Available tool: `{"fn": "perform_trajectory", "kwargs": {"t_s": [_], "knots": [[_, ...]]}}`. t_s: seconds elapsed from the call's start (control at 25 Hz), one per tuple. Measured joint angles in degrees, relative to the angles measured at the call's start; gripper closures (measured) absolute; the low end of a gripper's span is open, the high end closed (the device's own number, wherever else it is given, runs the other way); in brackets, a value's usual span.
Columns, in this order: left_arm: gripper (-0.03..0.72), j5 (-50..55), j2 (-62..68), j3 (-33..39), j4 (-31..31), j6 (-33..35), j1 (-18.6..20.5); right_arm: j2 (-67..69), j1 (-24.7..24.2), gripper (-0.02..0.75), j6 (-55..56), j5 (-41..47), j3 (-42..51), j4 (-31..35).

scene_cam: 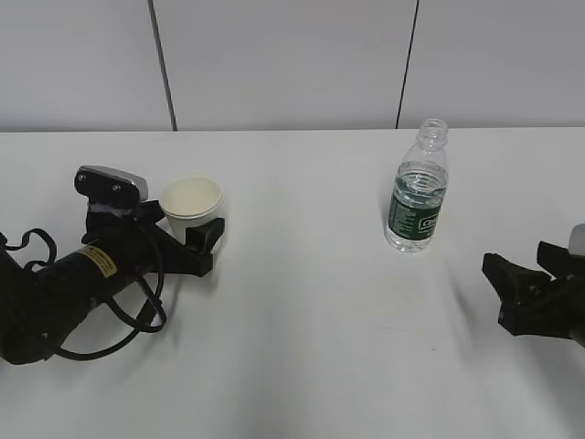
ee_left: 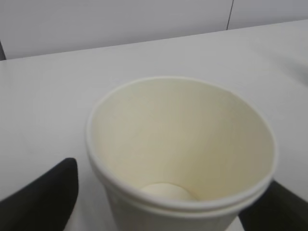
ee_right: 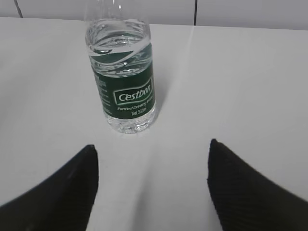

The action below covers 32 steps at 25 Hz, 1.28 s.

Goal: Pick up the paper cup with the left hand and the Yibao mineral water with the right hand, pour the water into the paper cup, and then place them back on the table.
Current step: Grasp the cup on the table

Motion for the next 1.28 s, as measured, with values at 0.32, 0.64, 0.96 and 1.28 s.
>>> {"fn": "perform_trajectory", "kwargs": {"t_s": [0.32,0.64,0.96,1.28], "knots": [[0.183,0.0,0.0,0.0,-0.5,0.0,0.0,0.0,0.0,0.213,0.0,0.0,-0.5,0.0],[0.233,0.0,0.0,0.0,-0.5,0.0,0.0,0.0,0.0,0.213,0.0,-0.1,-3.6,0.0],[0.235,0.0,0.0,0.0,-0.5,0.0,0.0,5.2,0.0,0.134,1.8,-0.1,-7.5,-4.9],[0.235,-0.1,0.0,0.0,-0.3,0.0,0.0,10.2,0.0,0.097,2.0,-0.1,-13.2,-5.2]]}}
